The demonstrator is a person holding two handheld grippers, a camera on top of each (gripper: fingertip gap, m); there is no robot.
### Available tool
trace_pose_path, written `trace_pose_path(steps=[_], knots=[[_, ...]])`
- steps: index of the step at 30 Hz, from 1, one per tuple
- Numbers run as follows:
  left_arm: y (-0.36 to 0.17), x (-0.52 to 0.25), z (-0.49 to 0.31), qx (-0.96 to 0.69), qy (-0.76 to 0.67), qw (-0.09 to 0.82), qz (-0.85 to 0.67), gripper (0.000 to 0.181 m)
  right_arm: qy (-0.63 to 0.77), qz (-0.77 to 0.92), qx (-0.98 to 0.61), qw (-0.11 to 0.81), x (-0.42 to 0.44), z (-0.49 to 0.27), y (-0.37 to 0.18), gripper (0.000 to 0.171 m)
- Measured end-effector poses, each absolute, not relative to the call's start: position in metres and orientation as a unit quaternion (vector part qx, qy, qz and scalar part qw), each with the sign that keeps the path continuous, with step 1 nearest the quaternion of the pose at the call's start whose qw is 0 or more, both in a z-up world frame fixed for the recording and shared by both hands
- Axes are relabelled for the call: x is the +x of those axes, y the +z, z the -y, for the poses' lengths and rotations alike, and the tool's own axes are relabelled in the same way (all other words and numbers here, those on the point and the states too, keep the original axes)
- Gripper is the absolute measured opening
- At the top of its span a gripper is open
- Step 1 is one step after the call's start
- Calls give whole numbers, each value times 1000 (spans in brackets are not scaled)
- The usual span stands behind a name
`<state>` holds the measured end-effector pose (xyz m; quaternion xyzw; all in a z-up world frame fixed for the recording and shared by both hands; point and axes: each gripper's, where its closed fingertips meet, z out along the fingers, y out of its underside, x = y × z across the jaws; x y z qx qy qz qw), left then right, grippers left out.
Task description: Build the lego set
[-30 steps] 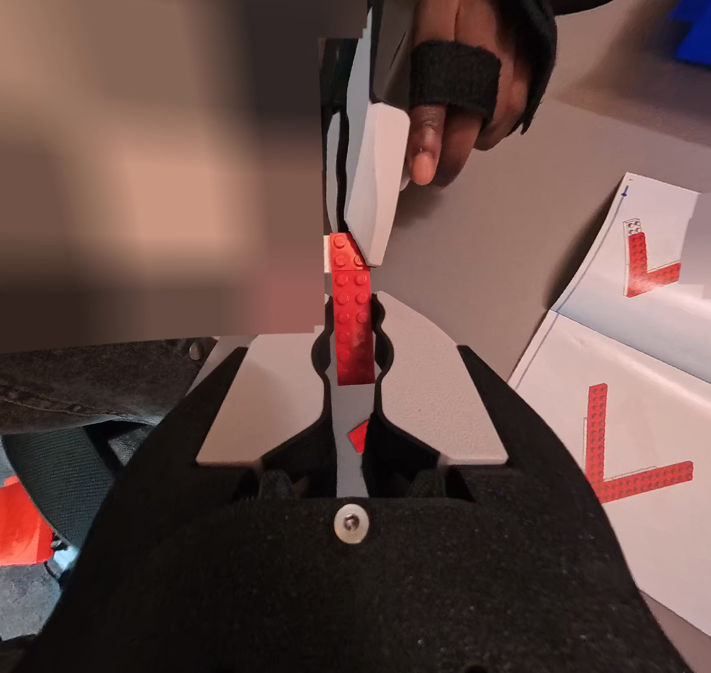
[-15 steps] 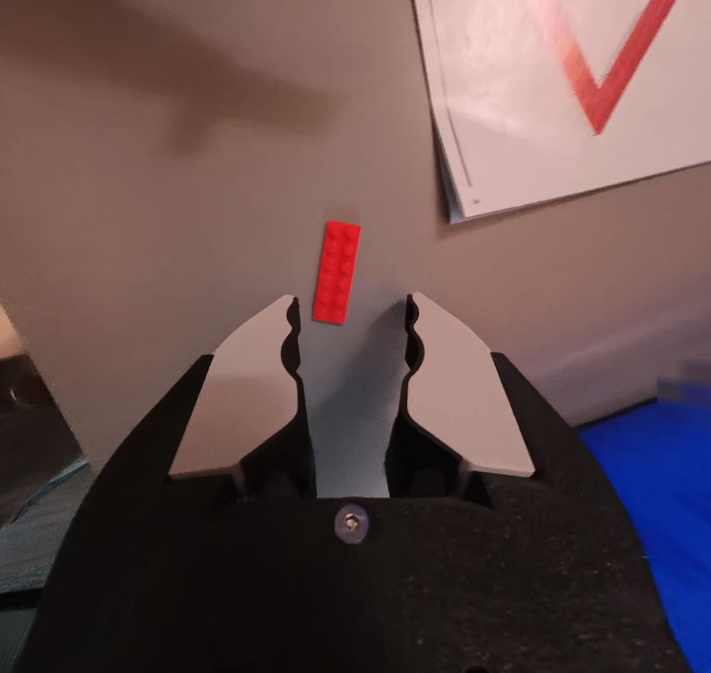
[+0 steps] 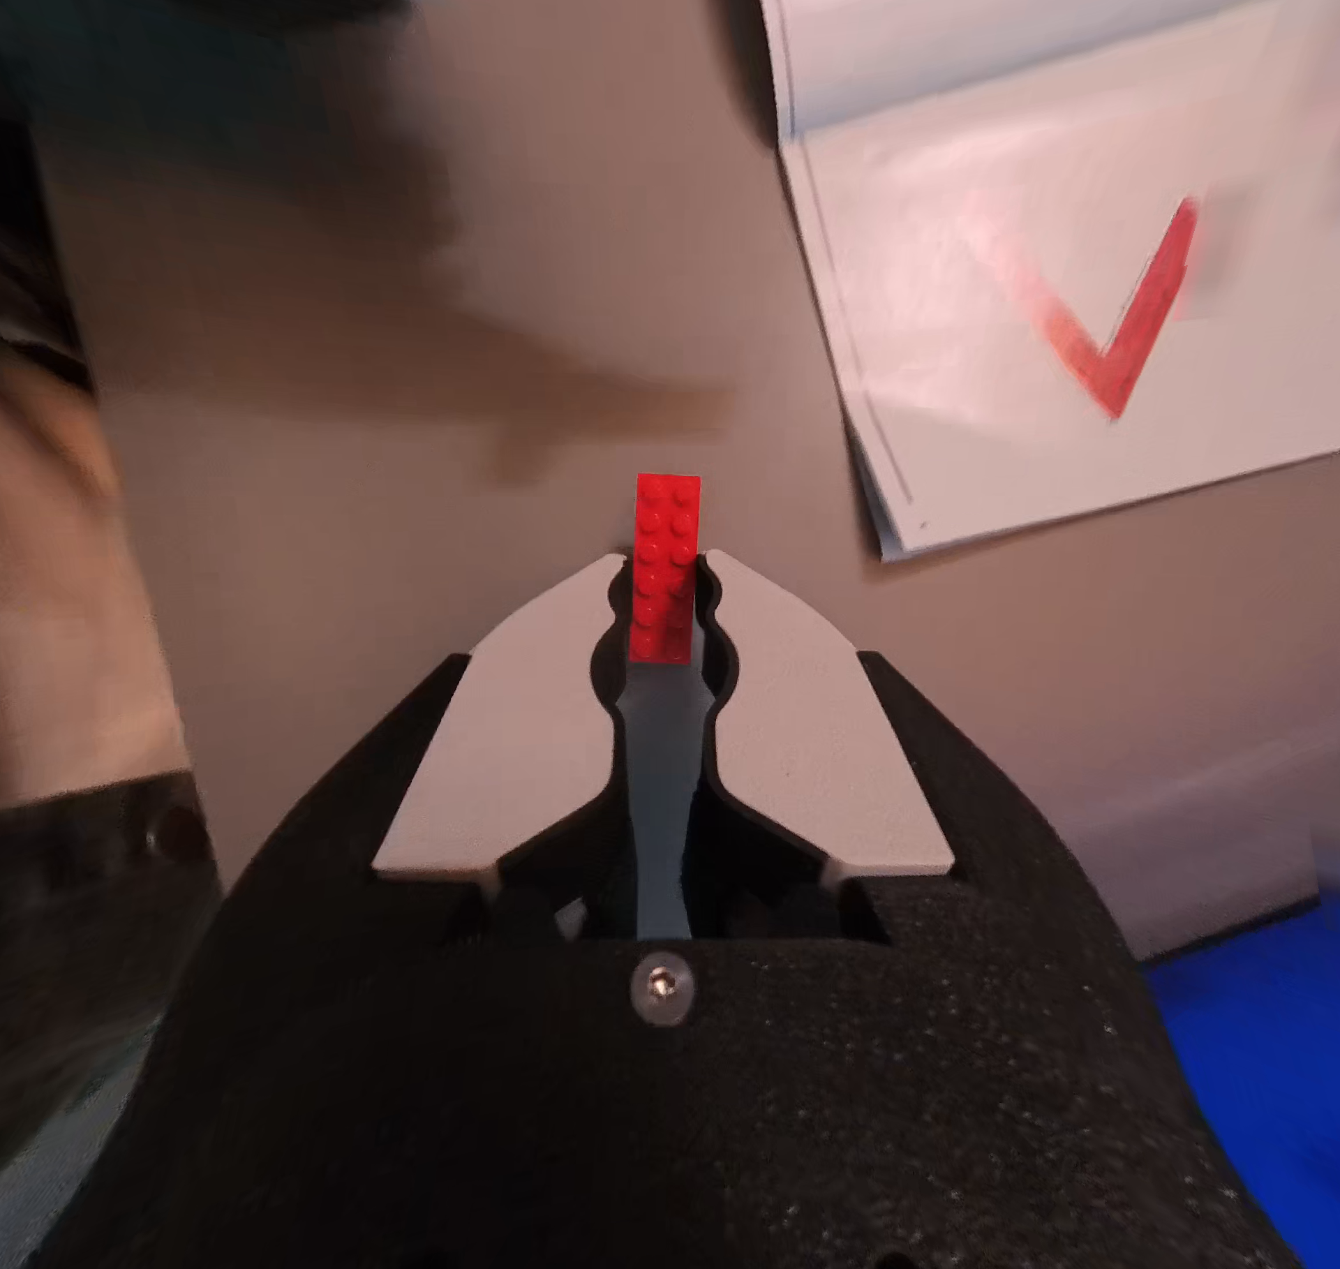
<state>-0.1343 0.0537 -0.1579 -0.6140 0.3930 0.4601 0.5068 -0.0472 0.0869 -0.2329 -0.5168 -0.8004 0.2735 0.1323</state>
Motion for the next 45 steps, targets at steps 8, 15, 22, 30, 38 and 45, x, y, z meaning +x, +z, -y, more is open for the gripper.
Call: trace_pose_path(steps=[8,15,22,30,38,45], knots=[[-151,-143,-58,-571,584,438,-375,7,292,803,-480,200,-95,-67,-153,16],[-151,-146,-58,-569,597,429,-369,8,238,825,-488,156,-111,-66,-158,16],[-150,-146,-57,-570,591,442,-361,8,213,841,-477,143,-116,-64,-158,16],[-151,-149,-57,-584,573,460,-344,7,201,848,-470,136,-118,-62,-158,16],[-156,-152,-58,-593,563,459,-347,7,212,840,-481,132,-113,-65,-161,16],[-152,-158,-54,-637,460,546,-291,8,192,824,-524,94,-76,-79,-221,16]])
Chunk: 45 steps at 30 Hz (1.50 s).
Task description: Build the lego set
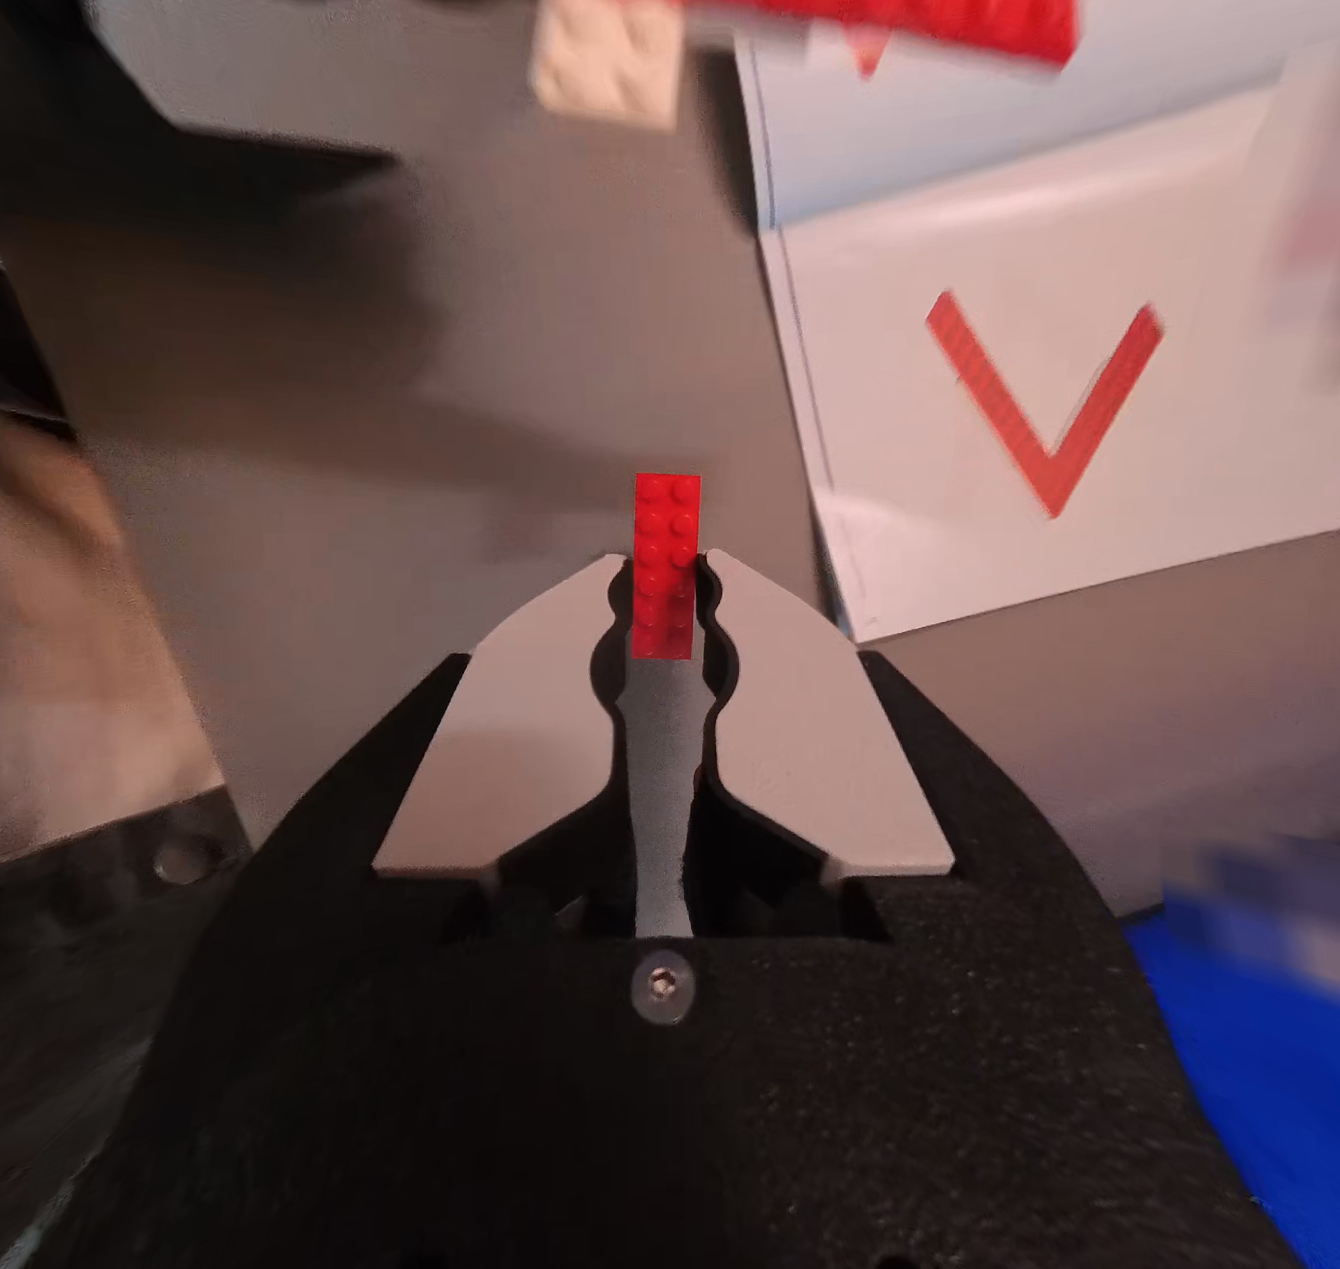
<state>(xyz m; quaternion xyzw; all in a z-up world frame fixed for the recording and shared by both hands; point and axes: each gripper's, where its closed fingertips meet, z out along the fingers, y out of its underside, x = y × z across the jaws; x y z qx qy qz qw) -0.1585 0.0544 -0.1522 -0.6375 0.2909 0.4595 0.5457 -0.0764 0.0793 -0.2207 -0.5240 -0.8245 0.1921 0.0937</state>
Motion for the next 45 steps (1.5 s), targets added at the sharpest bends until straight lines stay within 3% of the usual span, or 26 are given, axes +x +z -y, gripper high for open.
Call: trace_pose_path(steps=[5,9,11,14,16,20,27,30,32,35,40,45], knots=[[-139,-139,-52,-619,387,619,-291,8,221,807,-539,92,-67,-80,-249,16],[-130,-124,-47,-604,319,664,-304,8,264,815,-491,160,-70,-78,-237,41],[-120,-123,-43,-598,281,690,-295,7,283,816,-437,250,-74,-82,-212,45],[-115,-115,-38,-608,176,713,-302,8,327,760,-300,474,-79,-81,-134,37],[-108,-111,-36,-603,129,725,-306,8,297,742,-219,560,-77,-76,-101,41],[-107,-102,-41,-609,107,711,-334,8,223,784,-154,559,-87,-62,-103,43],[-108,-89,-46,-600,136,696,-370,8,216,800,-102,551,-89,-51,-104,10],[-103,-90,-48,-593,146,703,-366,10,194,795,-95,567,-89,-55,-101,9],[-94,-92,-49,-570,179,713,-366,33,165,786,-99,588,-90,-64,-95,8],[-89,-96,-54,-524,302,679,-415,49,128,788,-90,596,-91,-68,-92,8],[-71,-87,-57,-421,435,639,-474,51,94,781,-66,614,-94,-66,-86,8],[-58,-76,-54,-375,443,639,-506,49,90,767,-43,633,-93,-64,-76,8]])
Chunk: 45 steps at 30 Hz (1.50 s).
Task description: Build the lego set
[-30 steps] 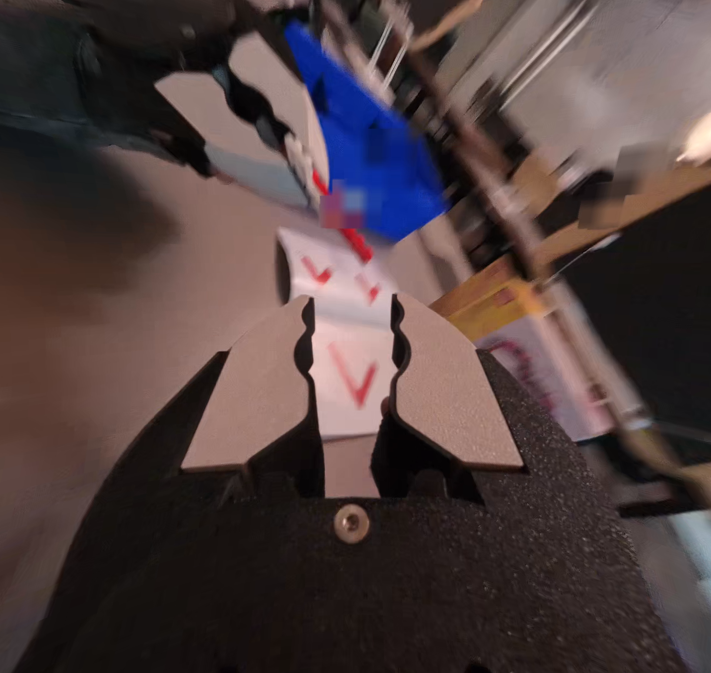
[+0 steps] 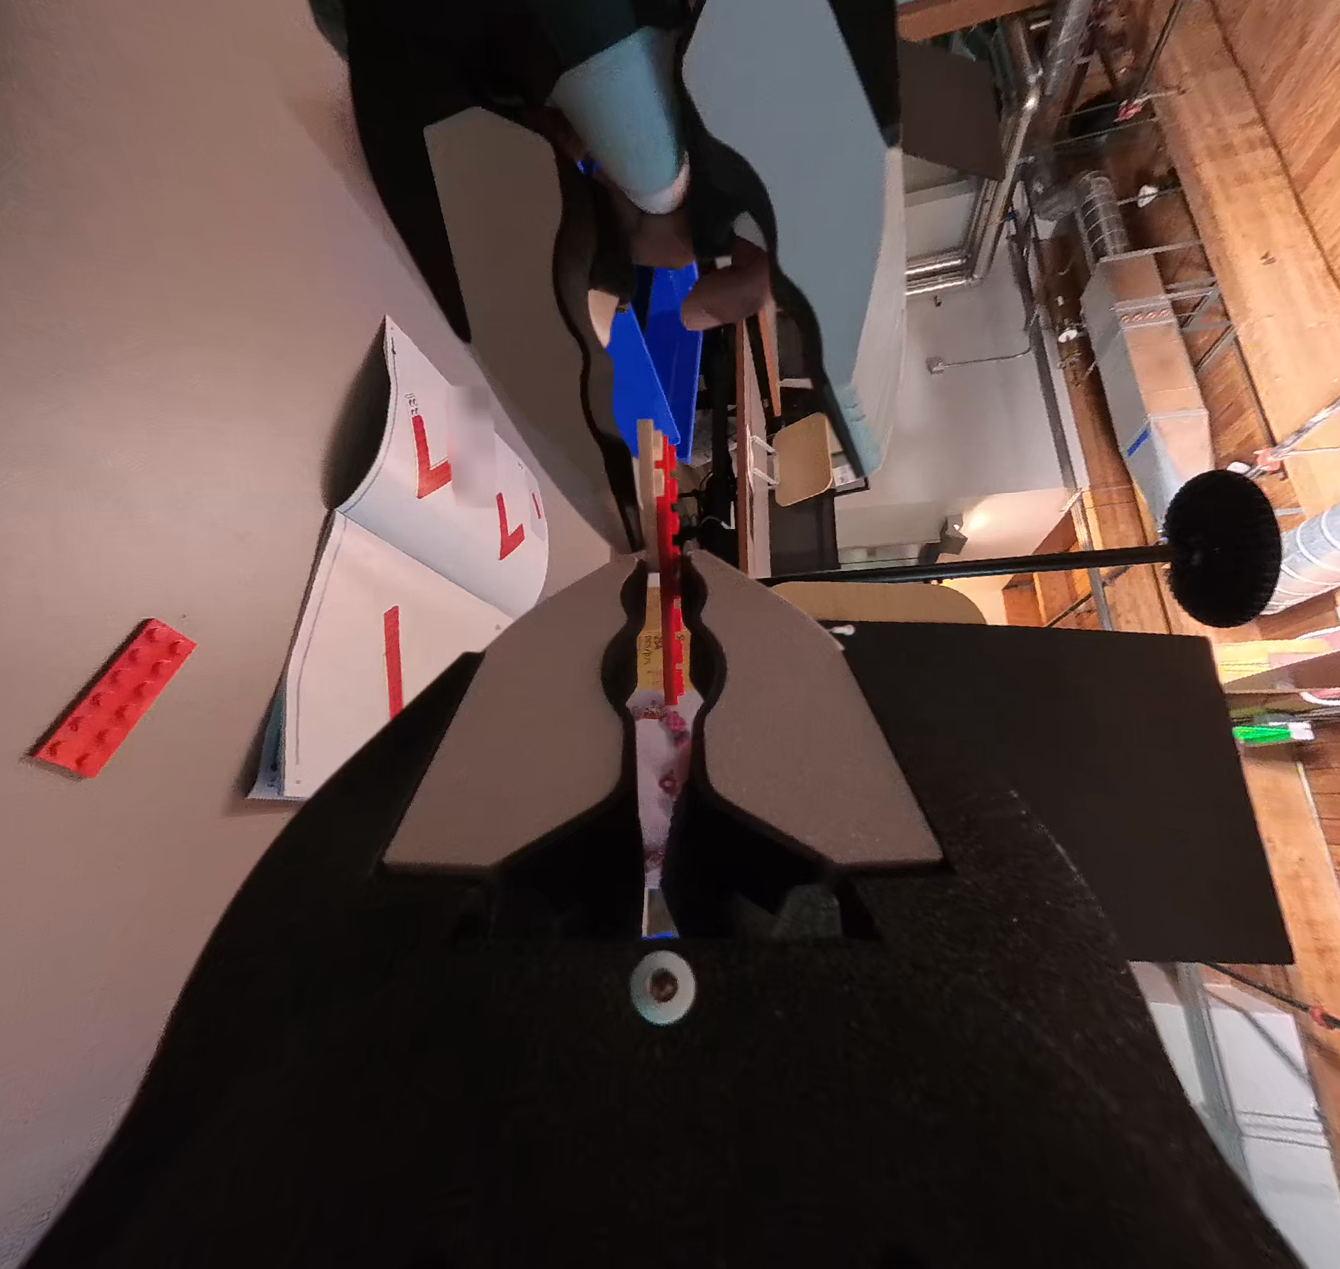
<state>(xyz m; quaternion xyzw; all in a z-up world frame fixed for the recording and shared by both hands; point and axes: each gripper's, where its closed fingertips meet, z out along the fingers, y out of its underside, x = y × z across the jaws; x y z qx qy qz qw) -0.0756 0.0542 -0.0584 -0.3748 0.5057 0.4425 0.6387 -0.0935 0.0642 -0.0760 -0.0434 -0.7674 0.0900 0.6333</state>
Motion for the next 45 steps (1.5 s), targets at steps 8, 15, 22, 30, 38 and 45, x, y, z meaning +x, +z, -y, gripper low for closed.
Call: trace_pose_path(steps=[8,15,22,30,38,45], knots=[[-51,-68,-51,-357,426,643,-527,47,26,752,25,658,-89,-62,-67,8],[-50,-65,-49,-346,430,643,-531,40,42,741,32,670,-85,-64,-61,8],[-48,-64,-47,-345,425,647,-531,39,62,742,41,667,-81,-64,-58,8],[-51,-70,-49,-350,433,634,-537,40,77,744,50,662,-75,-62,-52,8],[-53,-75,-54,-357,455,615,-536,41,16,753,78,653,-80,-66,-60,8],[-57,-79,-57,-366,460,610,-531,36,45,750,85,655,-79,-63,-62,8]])
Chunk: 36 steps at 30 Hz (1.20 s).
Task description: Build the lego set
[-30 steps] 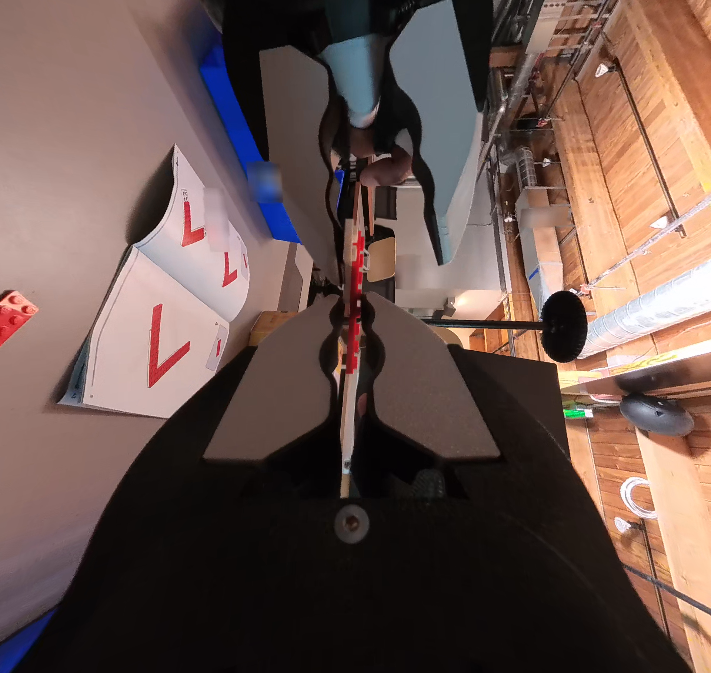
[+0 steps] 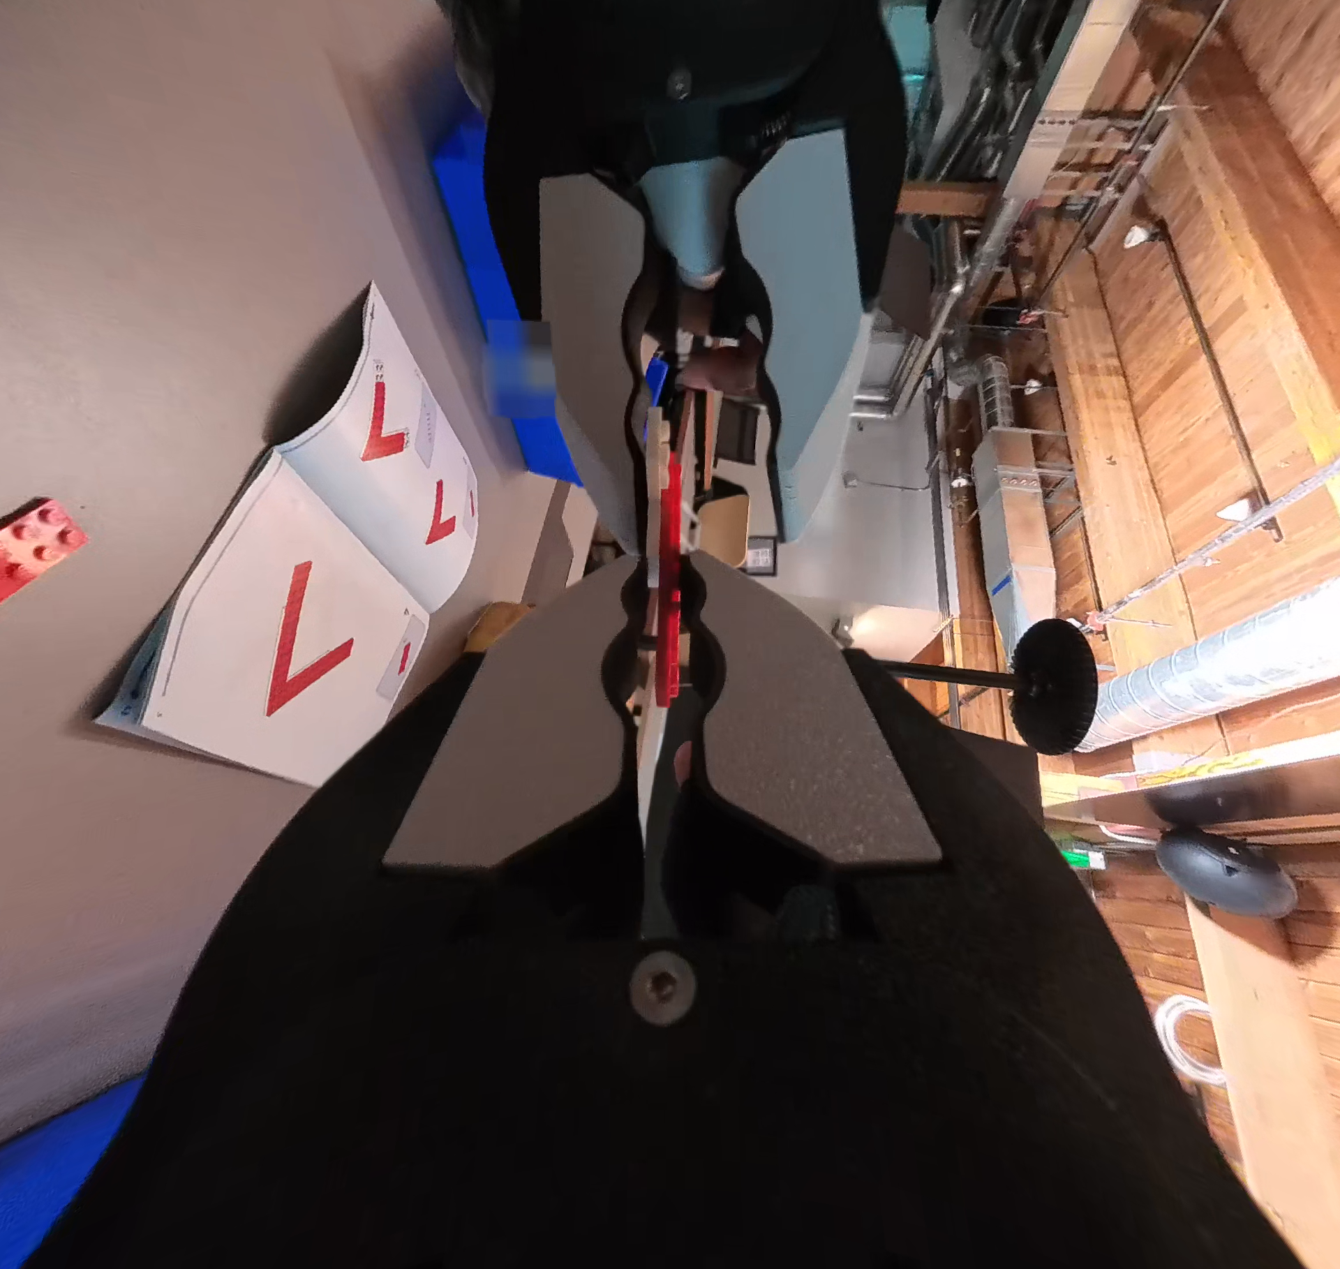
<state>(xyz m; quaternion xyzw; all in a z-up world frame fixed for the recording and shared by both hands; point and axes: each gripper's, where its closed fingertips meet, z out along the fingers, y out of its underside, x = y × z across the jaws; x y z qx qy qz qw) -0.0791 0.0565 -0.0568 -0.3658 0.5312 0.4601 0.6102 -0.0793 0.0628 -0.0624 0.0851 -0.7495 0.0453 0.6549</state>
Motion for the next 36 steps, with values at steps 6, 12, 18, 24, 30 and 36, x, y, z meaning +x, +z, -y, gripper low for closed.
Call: trace_pose_path(steps=[6,12,18,24,30,36], knots=[[-52,-79,-51,-370,436,627,-529,18,124,735,83,662,-74,-58,-52,8],[-55,-80,-50,-377,437,615,-537,8,135,741,84,652,-75,-60,-50,9],[-58,-92,-53,-398,451,605,-522,8,182,738,-2,650,-77,-73,-46,19],[-61,-91,-53,-402,444,610,-518,8,137,740,9,659,-87,-77,-54,7],[-64,-91,-51,-404,439,612,-518,25,109,743,37,660,-89,-77,-56,5],[-62,-95,-55,-411,446,608,-512,29,3,749,75,659,-94,-79,-65,5]])
